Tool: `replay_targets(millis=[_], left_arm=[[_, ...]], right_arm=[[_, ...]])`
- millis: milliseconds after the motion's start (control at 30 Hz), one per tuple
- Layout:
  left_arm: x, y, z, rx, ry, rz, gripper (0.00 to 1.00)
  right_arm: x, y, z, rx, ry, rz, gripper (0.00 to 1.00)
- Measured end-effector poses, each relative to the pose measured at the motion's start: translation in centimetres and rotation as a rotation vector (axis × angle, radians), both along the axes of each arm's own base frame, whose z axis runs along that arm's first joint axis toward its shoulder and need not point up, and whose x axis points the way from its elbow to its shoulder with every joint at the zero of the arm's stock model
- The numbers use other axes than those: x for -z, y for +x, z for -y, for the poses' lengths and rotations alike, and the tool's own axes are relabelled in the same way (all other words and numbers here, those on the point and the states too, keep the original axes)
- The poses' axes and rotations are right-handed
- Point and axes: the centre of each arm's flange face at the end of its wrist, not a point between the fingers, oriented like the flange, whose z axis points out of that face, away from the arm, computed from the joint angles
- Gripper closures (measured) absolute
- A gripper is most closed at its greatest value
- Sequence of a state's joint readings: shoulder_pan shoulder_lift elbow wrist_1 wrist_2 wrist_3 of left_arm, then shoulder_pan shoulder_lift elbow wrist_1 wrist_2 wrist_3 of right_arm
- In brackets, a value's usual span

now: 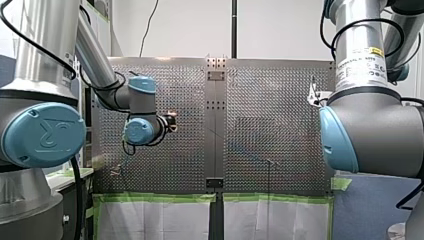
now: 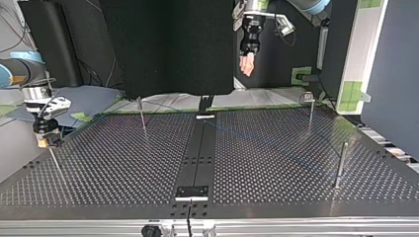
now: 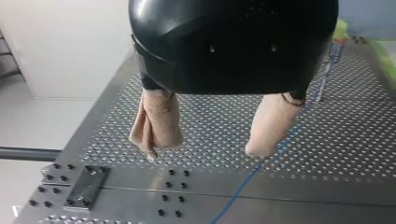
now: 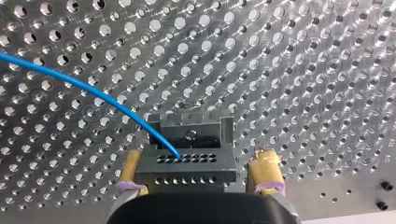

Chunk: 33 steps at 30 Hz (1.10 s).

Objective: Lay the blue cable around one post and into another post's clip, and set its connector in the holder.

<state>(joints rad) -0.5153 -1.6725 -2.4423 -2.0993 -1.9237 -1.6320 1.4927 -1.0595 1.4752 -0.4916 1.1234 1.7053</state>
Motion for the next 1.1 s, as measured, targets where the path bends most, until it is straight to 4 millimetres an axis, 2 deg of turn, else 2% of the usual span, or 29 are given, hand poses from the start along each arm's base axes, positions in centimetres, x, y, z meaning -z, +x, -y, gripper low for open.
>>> replay_targets(millis=[1100], left_arm=[[0.22,0.15,-0.45,-0.015,0.024,-0.019,0.0]], right_arm=[[0.0,0.0,0.0,0.0,0.0,0.0,0.0]])
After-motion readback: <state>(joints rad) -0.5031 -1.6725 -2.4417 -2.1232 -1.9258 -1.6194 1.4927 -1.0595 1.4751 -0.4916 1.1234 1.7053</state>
